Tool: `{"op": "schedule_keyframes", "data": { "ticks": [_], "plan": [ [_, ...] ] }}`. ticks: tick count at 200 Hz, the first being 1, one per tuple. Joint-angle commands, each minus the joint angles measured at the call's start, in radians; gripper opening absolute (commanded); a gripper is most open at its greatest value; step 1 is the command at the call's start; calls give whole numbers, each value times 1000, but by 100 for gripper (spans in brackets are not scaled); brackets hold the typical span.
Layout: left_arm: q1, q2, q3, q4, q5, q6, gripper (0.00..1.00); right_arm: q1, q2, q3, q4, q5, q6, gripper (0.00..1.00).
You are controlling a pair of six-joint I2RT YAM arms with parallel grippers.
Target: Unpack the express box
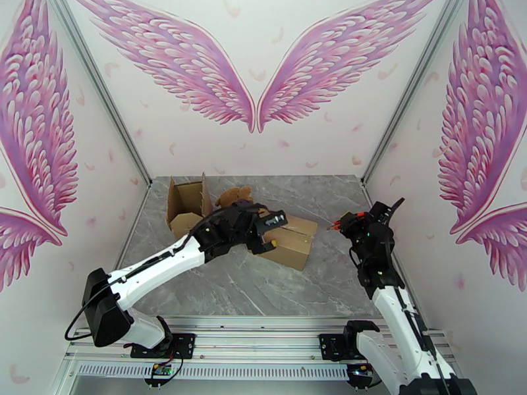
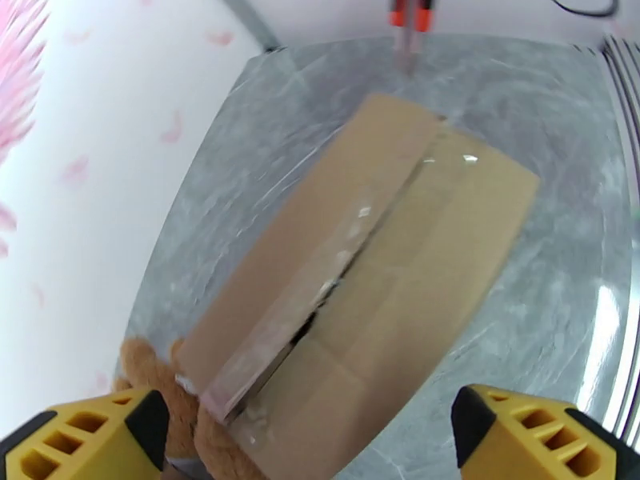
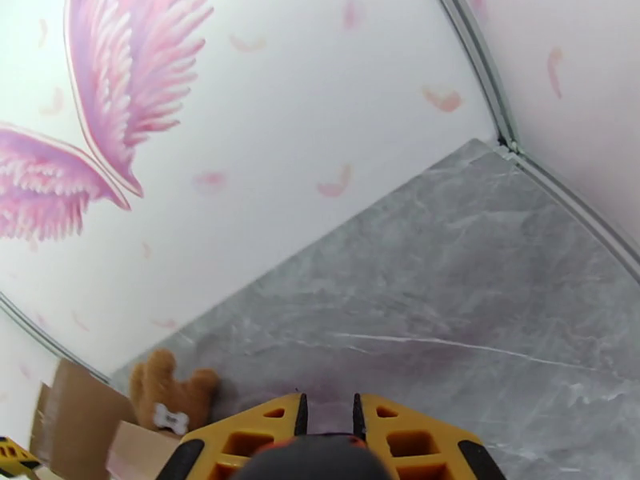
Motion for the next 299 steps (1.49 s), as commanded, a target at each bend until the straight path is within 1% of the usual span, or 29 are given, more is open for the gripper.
{"op": "schedule_keyframes", "data": {
  "ticks": [1, 32, 59, 106, 144, 188, 241, 299],
  "plan": [
    [-24, 52, 44, -18, 62, 238, 99, -6, -15, -53, 98, -40, 165, 0],
    [-60, 136, 108, -33, 73, 313, 99, -6, -21, -86, 132, -57, 215, 0],
    [-70, 203, 151, -22, 68, 331, 99, -6, -49, -111, 164, -71, 249, 0],
    [-70, 264, 219, -8, 47, 272, 99, -6, -101, -154, 178, -61, 286, 0],
    [-69, 280, 231, -11, 64, 258, 96, -7, -113, -172, 208, -61, 315, 0],
    [-69, 310, 241, -9, 78, 252, 95, -6, -83, -183, 247, -61, 325, 0],
    [-59, 348, 248, 10, 77, 249, 95, -6, -49, -197, 299, -101, 346, 0],
    [-46, 372, 264, 65, 61, 228, 95, -7, -52, -244, 352, -132, 440, 0]
  ]
}}
